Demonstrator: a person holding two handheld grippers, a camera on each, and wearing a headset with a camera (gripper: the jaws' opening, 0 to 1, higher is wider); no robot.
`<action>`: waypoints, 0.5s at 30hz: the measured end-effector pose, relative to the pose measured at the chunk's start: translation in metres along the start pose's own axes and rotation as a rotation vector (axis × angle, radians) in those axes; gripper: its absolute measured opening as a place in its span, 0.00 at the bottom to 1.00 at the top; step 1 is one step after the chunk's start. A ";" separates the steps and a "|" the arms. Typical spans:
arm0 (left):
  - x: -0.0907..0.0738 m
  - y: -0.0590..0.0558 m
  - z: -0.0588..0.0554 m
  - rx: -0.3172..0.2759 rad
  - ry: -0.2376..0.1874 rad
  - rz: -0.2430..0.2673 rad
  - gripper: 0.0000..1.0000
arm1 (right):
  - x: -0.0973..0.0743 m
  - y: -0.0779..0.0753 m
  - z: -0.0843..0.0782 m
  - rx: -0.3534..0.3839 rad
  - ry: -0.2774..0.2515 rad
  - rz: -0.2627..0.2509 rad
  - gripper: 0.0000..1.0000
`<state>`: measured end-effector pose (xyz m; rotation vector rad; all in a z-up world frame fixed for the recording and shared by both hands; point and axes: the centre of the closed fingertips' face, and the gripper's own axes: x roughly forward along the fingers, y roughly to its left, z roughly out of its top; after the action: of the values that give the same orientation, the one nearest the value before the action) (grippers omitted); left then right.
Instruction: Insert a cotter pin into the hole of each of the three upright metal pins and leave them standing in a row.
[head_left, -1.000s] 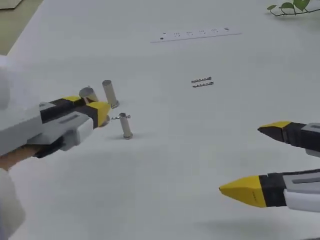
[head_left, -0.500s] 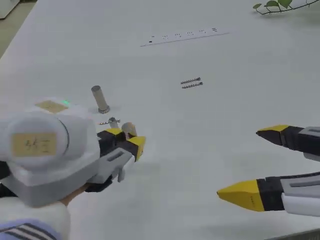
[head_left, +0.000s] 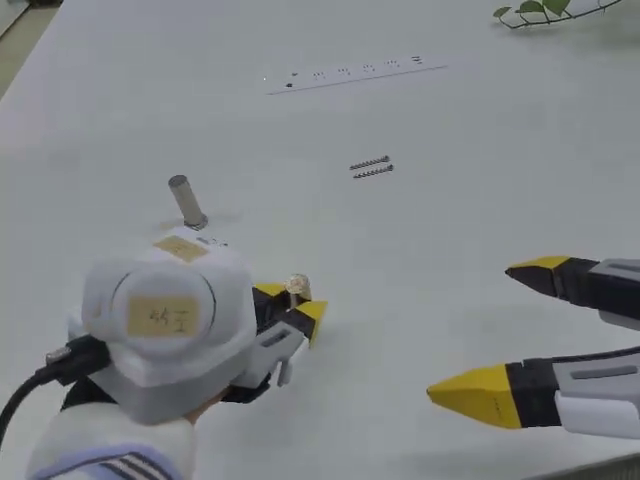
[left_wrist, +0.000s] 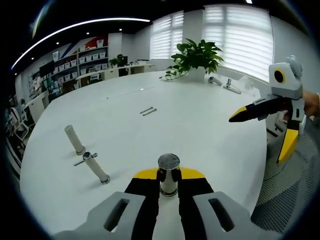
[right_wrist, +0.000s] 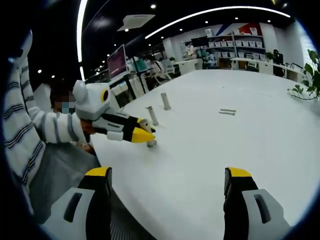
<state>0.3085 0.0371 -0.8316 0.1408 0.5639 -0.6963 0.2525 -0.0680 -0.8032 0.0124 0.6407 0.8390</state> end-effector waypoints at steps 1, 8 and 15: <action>0.000 -0.001 -0.001 -0.002 -0.004 -0.002 0.11 | 0.000 0.000 -0.001 0.002 0.002 0.000 0.94; 0.003 -0.004 -0.008 0.010 0.004 -0.006 0.11 | 0.003 0.005 -0.004 0.009 0.008 0.014 0.94; 0.006 -0.002 -0.006 0.029 -0.007 -0.016 0.11 | 0.006 0.010 -0.002 0.005 0.006 0.033 0.94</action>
<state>0.3081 0.0336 -0.8394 0.1609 0.5490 -0.7200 0.2474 -0.0571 -0.8055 0.0250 0.6500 0.8693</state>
